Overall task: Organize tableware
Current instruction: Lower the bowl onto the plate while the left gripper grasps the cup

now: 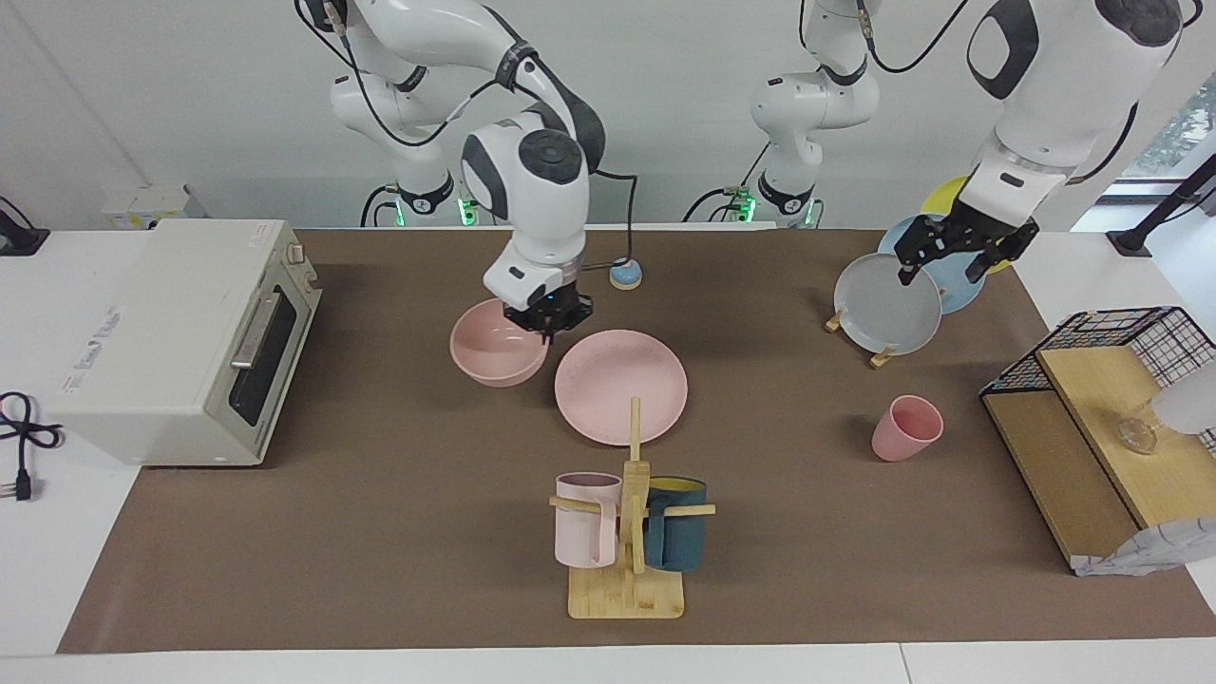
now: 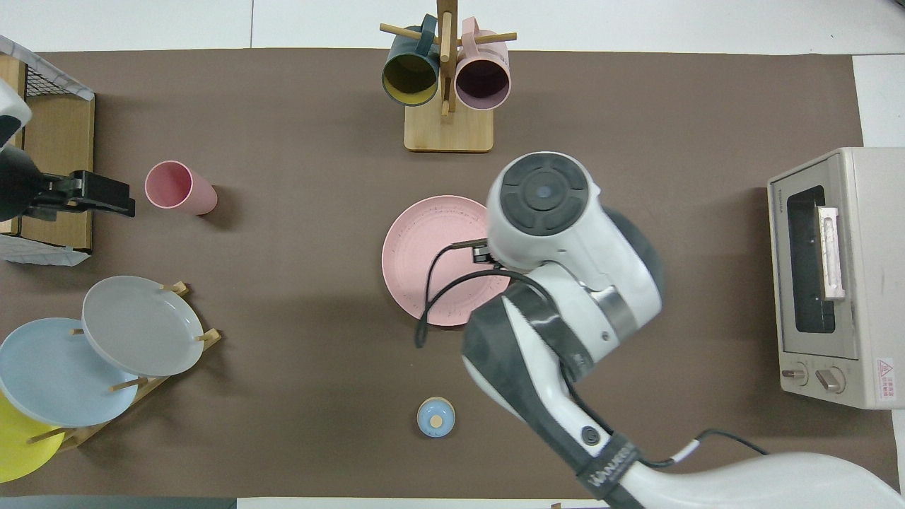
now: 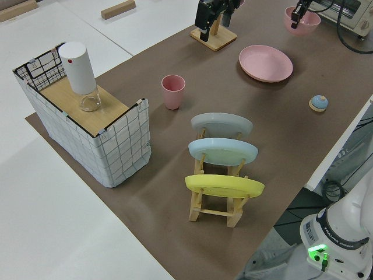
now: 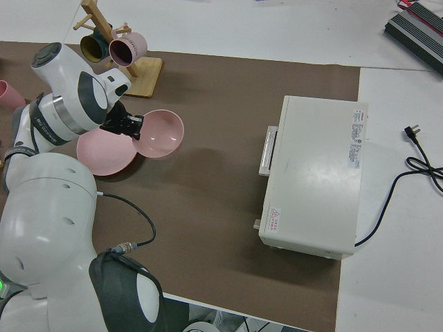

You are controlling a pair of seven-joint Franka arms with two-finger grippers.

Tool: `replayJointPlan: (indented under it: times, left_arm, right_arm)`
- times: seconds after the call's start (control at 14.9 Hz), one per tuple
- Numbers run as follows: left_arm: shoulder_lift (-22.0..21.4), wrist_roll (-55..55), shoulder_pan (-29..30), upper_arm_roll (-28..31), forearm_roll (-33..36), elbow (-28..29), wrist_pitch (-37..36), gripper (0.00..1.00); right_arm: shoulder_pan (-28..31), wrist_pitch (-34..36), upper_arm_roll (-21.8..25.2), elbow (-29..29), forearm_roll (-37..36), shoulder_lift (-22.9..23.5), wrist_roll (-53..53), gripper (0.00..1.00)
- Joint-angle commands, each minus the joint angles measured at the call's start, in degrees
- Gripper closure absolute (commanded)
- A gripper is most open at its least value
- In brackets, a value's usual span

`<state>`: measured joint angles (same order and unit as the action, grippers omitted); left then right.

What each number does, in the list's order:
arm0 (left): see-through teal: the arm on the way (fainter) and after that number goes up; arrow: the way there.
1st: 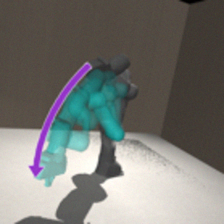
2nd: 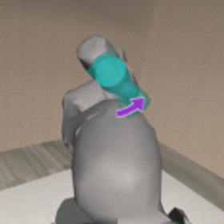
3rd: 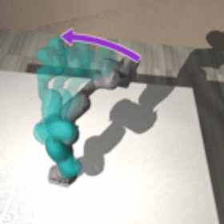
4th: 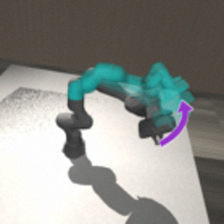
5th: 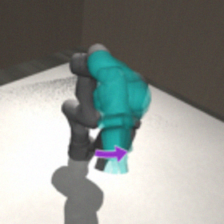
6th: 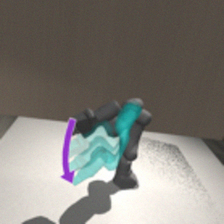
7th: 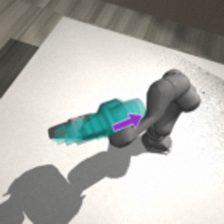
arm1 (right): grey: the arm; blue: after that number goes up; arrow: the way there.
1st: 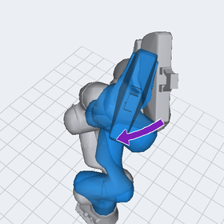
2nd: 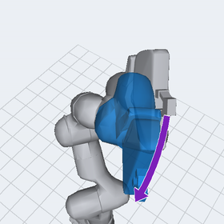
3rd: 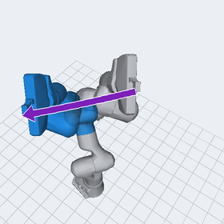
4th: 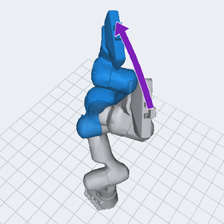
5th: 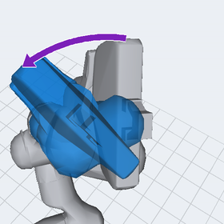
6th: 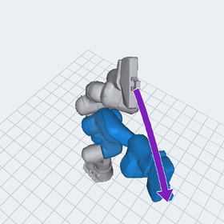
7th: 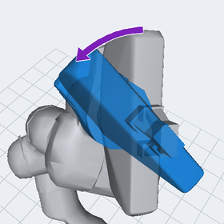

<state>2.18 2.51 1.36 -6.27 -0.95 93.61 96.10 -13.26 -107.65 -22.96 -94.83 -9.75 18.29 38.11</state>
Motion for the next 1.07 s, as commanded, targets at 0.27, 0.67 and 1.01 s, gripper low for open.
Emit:
replayJointPlan:
  times: [0.27, 0.67, 1.01]
  left_arm:
    - [16.27, 0.83, 1.10, -0.85, 0.86, 0.35, 16.74, 0.00]
    - [17.07, 1.35, 0.93, -0.76, 0.86, 3.94, 21.40, 0.00]
    - [16.98, 2.23, 0.93, -0.76, 1.12, 7.03, 23.87, 0.06]
  right_arm:
    - [-11.61, -2.91, -0.42, 15.73, -7.56, 17.39, 20.85, 1.00]
    - [-12.58, -4.50, -0.42, 14.85, -11.43, 18.63, 21.57, 1.00]
    - [-11.97, -7.22, -0.42, 13.97, -11.44, 18.72, 21.57, 1.00]
